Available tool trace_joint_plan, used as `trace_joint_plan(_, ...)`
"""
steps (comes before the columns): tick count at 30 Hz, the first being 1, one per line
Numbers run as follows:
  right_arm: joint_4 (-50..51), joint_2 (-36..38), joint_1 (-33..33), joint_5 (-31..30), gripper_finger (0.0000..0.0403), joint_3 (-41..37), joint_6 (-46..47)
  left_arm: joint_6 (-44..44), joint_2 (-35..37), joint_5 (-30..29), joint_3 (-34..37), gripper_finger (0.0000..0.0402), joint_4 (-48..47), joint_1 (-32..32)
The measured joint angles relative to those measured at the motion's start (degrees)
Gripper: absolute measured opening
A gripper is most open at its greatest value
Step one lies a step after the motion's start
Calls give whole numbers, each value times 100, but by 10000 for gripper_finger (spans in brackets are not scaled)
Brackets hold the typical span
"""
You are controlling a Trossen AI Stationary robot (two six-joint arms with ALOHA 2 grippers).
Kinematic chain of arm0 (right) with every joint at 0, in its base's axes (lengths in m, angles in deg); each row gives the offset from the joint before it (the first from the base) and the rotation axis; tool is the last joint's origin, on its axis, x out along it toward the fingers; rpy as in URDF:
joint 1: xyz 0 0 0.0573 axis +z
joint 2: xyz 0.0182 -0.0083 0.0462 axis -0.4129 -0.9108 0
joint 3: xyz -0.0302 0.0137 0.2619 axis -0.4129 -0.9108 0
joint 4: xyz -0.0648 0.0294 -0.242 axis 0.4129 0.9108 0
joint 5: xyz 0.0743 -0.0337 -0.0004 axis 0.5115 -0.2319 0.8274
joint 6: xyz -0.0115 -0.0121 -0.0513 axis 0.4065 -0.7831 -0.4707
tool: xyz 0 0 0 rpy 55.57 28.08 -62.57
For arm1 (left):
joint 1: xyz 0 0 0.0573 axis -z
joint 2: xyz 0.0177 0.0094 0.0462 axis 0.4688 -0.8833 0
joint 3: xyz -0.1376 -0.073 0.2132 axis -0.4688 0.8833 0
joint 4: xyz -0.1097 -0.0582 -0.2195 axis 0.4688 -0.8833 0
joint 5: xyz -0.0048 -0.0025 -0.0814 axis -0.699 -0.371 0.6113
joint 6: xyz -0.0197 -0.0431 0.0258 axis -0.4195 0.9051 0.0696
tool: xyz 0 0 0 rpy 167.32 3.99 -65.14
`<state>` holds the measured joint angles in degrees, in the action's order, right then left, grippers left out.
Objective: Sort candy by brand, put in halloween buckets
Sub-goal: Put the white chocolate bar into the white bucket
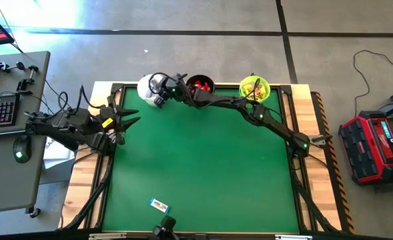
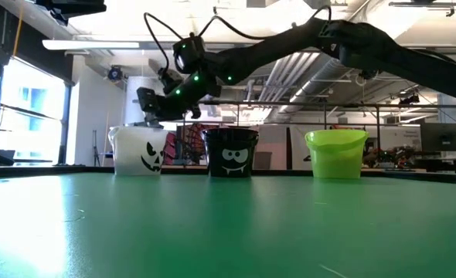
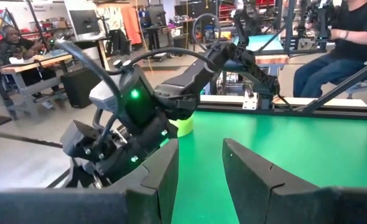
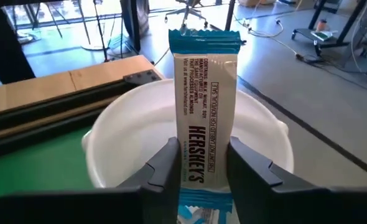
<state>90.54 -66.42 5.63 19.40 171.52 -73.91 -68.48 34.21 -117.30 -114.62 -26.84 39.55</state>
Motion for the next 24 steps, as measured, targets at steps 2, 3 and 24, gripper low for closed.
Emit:
trace_joint_plan(2,78,0,-34,28,109,0,111,1,0,0,0,117,0,0)
trace_joint_plan(3,110,0,-40,38,116,0,152,13,0,-2,0,117,0,0)
trace_joint_plan(24,681,227,133,-43,107,68,-717,-9,-50,374,0,117,-258,11)
